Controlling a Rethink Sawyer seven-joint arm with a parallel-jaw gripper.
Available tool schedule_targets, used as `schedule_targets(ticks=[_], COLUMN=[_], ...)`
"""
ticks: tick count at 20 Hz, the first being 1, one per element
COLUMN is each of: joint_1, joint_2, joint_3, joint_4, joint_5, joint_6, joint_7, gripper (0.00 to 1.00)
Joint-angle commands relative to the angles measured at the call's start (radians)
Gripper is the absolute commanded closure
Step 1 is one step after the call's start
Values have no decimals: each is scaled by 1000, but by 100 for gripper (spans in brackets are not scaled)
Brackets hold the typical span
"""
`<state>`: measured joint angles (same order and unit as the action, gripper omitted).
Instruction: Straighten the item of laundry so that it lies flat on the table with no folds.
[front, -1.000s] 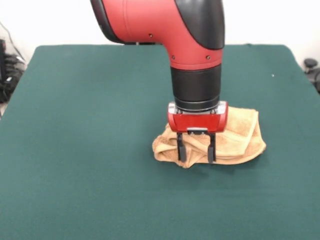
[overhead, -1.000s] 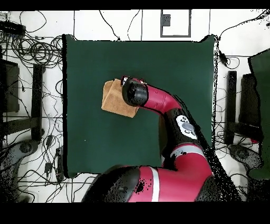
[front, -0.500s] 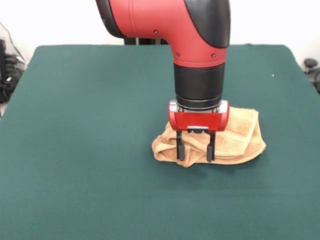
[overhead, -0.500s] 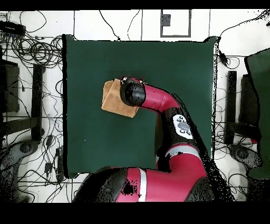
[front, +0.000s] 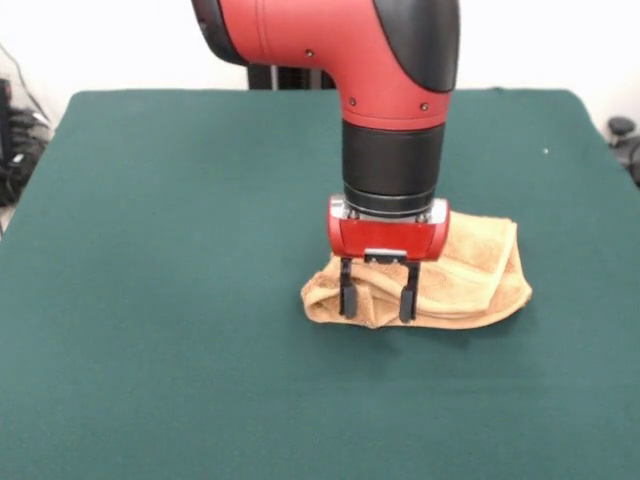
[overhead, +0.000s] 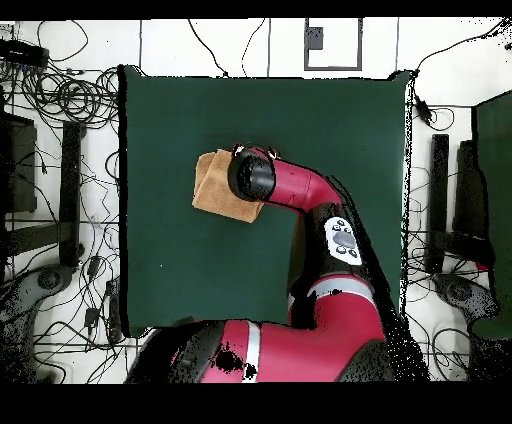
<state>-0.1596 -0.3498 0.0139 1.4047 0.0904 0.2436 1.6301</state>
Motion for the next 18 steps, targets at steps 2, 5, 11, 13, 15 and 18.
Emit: schedule_targets(ticks=[2, 5, 11, 13, 15, 18], joint_1=[72, 74, 74, 75, 75, 76], joint_2=[44, 46, 49, 50, 50, 51], joint_3=[-45, -49, -48, -49, -50, -53], joint_4=[-30, -35, -40, -42, -43, -46], joint_5=[-1, 0, -3, -2, -1, -1], joint_6=[150, 157, 157, 157, 158, 163], joint_7=[149, 143, 135, 135, 136, 136], gripper=[0, 0, 0, 0, 0, 0])
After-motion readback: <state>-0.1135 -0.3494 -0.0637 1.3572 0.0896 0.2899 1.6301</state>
